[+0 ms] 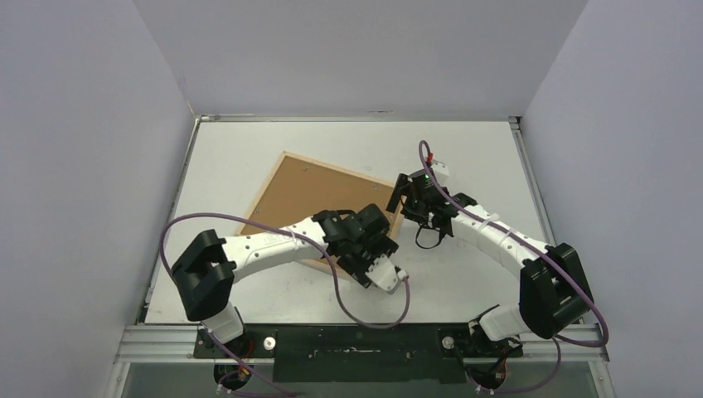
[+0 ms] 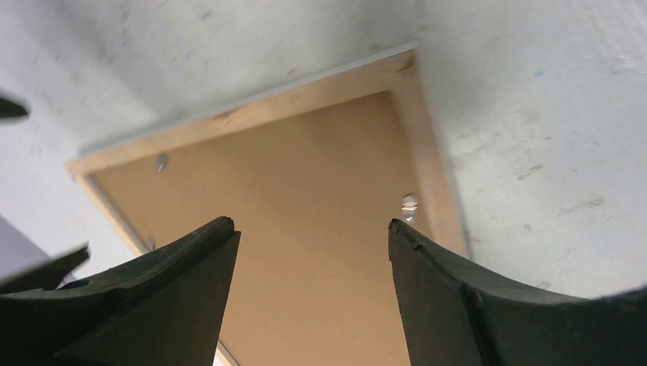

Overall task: Put the photo into the frame
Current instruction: Place the photo frame item in the photo frame.

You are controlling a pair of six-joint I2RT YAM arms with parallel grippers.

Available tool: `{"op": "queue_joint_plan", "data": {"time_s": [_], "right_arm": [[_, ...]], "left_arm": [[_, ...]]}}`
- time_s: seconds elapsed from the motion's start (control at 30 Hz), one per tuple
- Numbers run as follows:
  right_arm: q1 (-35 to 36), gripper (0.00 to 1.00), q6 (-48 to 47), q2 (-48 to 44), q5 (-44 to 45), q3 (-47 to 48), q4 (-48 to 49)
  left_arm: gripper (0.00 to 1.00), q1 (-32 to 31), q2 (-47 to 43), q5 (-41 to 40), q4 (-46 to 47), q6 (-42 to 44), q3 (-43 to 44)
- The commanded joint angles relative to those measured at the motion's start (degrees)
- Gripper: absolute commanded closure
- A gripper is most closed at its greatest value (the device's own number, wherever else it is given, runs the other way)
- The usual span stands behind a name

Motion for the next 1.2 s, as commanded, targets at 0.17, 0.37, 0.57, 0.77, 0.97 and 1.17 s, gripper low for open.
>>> {"op": "queue_joint_plan", "data": {"time_s": [0.17, 0.37, 0.57, 0.77, 0.97, 1.17], "right_arm": [[-1.8, 0.1, -4.9, 3.0, 4.8, 7.7, -0.1], [-2.7, 0.1, -9.3, 11.2, 7.3, 15.8, 2.9], [-3.7, 0.1, -11.5, 21.8, 7.0, 25.0, 4.5], [-4.2, 0.1, -11.9, 29.2, 4.9, 30.1, 5.8], [-4.6, 0.1, -12.3, 30.7, 5.0, 32.1, 5.8], [-5.9, 0.1, -13.3, 33.6, 3.9, 35.4, 4.8]], "left_arm": [[0.29, 23.6, -4.9, 10.9, -9.7, -23.9, 13.0], [0.29, 44.7, -11.9, 16.7, -11.8, -24.6, 5.7], [0.28, 62.1, -17.9, 16.6, -13.8, -13.0, -5.9], [0.28, 75.2, -13.1, 19.8, -11.6, -14.2, -7.9], [0.35, 79.1, 2.2, 27.8, -15.6, -28.4, 8.8], [0.46, 79.9, 8.9, 30.2, -22.6, -27.6, 14.5]]}}
